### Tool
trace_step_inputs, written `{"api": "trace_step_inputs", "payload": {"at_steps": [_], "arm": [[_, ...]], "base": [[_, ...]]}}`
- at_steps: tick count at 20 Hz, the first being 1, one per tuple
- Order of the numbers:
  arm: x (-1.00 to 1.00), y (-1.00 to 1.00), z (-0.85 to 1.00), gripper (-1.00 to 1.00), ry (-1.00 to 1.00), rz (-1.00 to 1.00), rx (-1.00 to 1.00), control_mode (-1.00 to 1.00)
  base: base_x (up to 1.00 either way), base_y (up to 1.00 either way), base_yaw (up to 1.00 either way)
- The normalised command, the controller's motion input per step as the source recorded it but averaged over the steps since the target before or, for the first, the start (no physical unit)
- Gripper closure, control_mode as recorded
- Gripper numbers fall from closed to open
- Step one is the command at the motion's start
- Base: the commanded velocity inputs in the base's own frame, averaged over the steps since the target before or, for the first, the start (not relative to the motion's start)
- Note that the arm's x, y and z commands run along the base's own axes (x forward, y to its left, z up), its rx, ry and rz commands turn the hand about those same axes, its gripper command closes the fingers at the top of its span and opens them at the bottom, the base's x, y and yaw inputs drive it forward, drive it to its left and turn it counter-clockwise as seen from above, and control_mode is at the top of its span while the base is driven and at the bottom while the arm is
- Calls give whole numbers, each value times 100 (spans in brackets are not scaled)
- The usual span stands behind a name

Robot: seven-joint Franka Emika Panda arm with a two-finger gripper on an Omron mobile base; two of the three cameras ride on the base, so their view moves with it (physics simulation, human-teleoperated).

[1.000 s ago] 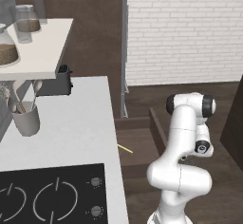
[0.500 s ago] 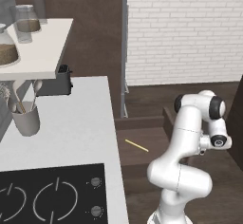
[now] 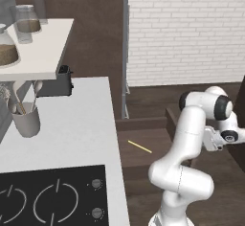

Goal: Take a straw from the drawer in front and place it inside the glass cup on the dining counter.

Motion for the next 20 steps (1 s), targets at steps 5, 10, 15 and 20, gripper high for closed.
{"api": "trace_step_inputs", "payload": {"at_steps": [5,10,15,20], "arm": [[-21,-9,97,-100,0,-9,-18,-100],[-8,45,100,-100,-1,-1,-8,-100],[0,78,100,-100,7,0,-13,-100],[0,90,96,-100,25,0,-19,-100]], "base": [[0,0,0],[0,0,0],[0,0,0],[0,0,0]]}}
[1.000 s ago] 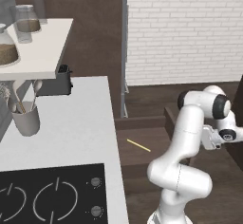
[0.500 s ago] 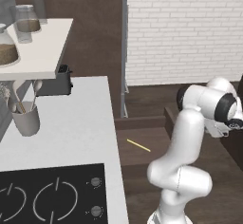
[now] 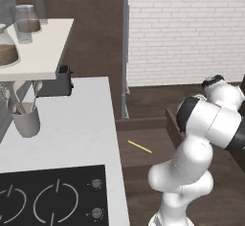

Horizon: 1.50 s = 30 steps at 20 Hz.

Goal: Take a straw from the drawer in front and place it inside the glass cup on the dining counter.

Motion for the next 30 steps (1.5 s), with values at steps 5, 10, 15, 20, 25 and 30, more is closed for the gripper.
{"api": "trace_step_inputs", "payload": {"at_steps": [5,10,15,20,25,30], "arm": [[1,93,30,-100,37,0,-23,-100],[16,66,-9,-100,39,0,-22,-100],[27,17,-38,-100,27,0,-19,-100],[20,0,-55,-100,23,0,-19,-100],[1,0,-53,-100,12,0,-19,-100],[0,-3,-43,-100,1,0,-16,-100]], "base": [[0,0,0],[0,0,0],[0,0,0],[0,0,0],[0,0,0],[0,0,0]]}}
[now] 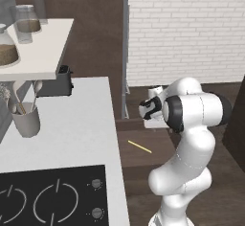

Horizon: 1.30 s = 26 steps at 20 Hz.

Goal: Take a straw from the drawer in front and place it inside the glass cup on the dining counter.

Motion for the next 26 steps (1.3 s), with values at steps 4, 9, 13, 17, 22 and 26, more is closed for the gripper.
{"api": "trace_step_inputs", "payload": {"at_steps": [4,9,13,17,22,26], "arm": [[0,-17,-37,-100,-1,4,-5,-100],[-2,-37,-31,-100,-8,10,0,-100],[0,-38,-32,-100,-6,13,0,-100],[1,-27,-36,-100,-2,13,0,-100],[1,-36,-35,-100,0,9,-1,-100],[0,-61,-18,-100,0,2,-6,-100]], "base": [[0,0,0],[0,0,0],[0,0,0],[0,0,0],[0,0,0],[0,0,0]]}}
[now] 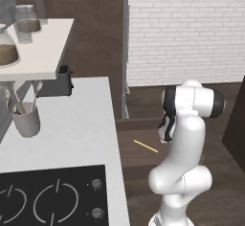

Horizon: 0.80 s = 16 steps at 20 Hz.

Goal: Take a straw from the drawer in front and place it inside the glass cup on the dining counter.

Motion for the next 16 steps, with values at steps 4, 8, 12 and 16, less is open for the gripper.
{"api": "trace_step_inputs", "payload": {"at_steps": [4,8,12,16], "arm": [[0,-82,-5,-100,-2,0,-7,-100],[0,-96,1,-100,-5,0,-4,-100],[0,-18,52,-100,-5,14,10,-100],[0,82,71,-100,0,36,18,-100]], "base": [[0,0,0],[0,0,0],[0,0,0],[0,0,0]]}}
